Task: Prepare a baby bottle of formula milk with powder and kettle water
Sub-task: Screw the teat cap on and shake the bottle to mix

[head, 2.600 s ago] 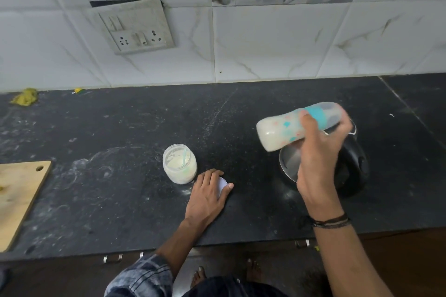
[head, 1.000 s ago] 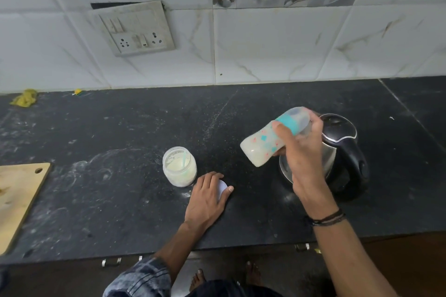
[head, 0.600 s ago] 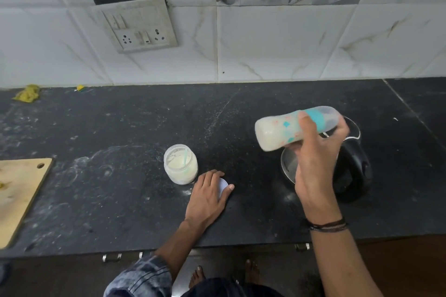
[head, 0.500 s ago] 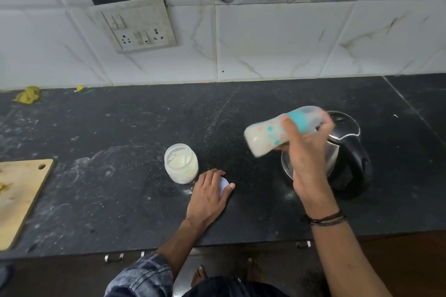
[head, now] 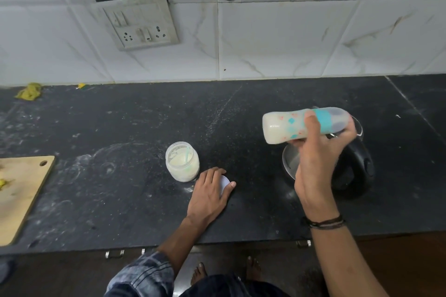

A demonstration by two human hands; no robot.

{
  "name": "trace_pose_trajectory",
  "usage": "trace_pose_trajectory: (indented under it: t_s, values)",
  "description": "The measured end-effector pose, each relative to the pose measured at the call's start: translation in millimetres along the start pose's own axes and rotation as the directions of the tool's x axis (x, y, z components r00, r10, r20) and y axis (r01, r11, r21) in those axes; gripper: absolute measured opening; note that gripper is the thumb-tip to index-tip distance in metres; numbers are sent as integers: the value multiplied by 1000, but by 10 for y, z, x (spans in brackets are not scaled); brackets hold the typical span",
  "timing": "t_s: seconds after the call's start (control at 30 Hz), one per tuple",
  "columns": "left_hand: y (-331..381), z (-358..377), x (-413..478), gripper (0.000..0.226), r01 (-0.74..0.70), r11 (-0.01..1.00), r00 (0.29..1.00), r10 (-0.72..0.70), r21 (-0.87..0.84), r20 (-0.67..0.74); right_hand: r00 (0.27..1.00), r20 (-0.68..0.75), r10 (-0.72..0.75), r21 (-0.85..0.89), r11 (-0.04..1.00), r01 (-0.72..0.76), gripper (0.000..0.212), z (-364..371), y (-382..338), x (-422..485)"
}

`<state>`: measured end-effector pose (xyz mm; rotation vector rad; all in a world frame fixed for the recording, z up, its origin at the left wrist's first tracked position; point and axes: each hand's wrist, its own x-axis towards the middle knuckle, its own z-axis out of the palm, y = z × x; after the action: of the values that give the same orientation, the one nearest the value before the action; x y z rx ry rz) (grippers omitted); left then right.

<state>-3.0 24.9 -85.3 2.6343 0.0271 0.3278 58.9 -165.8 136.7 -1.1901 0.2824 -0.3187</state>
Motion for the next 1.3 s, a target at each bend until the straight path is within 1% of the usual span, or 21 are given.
trace_pose_trajectory:
  t_s: [0.1,0.2,0.27,0.3,0.37,0.4,0.43,0.5,0.57,0.6,0.67,0.7,0.73,0.83,0.87,0.97,1.0,1.13,1.17,1.27,1.3]
  values:
    - [-10,-3,1,49,-5,1000,1000,5,-12,1,989,138,45,-139,990,-26,61,24,10,-12]
    - [-12,7,-5,49,1,1000,1000,-1,-7,-2,999,21,-25,11,1000,25,63,41,-84,0]
    - [-7,8,3,50,-1,1000,1000,1,-1,5,998,-18,-59,38,998,59,63,48,-114,14]
    - [-10,6,4,51,-4,1000,1000,4,0,8,999,31,-44,-4,999,44,63,68,-118,4]
    - [-15,-2,7,50,-8,1000,1000,8,-3,3,978,208,29,-149,989,2,62,100,-88,-30]
    - [-17,-5,4,50,-7,1000,1000,7,-6,4,967,251,47,-172,985,-3,62,98,-82,-52]
    - [-14,-6,1,50,-4,1000,1000,4,-8,4,969,245,32,-151,988,6,61,97,-88,-61]
    - [-7,-3,0,51,1,1000,1000,-1,-7,0,992,127,-22,-28,999,26,61,105,-132,-73]
    - [0,2,6,51,1,1000,1000,-1,-9,-2,999,19,-37,32,999,36,65,101,-119,-44]
    - [-2,4,8,50,-3,1000,1000,3,-9,-3,1000,23,-18,8,1000,17,65,109,-110,-43]
    - [-11,4,6,49,-3,1000,1000,3,-11,-2,989,138,51,-129,991,-33,61,107,-58,-58]
    - [-15,5,3,48,-1,1000,1000,1,-14,1,983,171,72,-153,987,-45,58,85,-44,-66]
    - [-16,5,-1,48,2,1000,1000,-2,-14,1,986,156,64,-132,990,-43,55,78,-49,-69]
    - [-4,4,2,49,1,1000,1000,-1,-2,3,1000,-18,11,39,999,-10,58,55,-79,-9]
    - [-4,5,2,49,-3,1000,1000,3,-2,2,999,-30,15,59,998,-14,60,61,-75,14]
    - [-17,2,1,50,-4,1000,1000,4,-9,4,988,121,98,-100,991,-86,55,85,7,12]
    - [-18,3,-3,50,-1,1000,1000,1,-11,4,987,124,106,-109,990,-93,54,86,15,-2]
    - [-2,7,2,50,7,1000,1000,-7,3,5,996,-82,46,106,994,-37,61,91,0,23]
    - [-6,4,5,50,4,1000,1000,-4,5,5,996,-72,51,102,994,-43,61,100,6,31]
    - [-19,-4,1,50,5,1000,1000,-5,-5,13,986,132,105,-134,987,-87,56,109,71,-29]
    - [-16,-7,-1,50,7,1000,1000,-7,-10,12,986,136,101,-139,987,-82,57,99,82,-46]
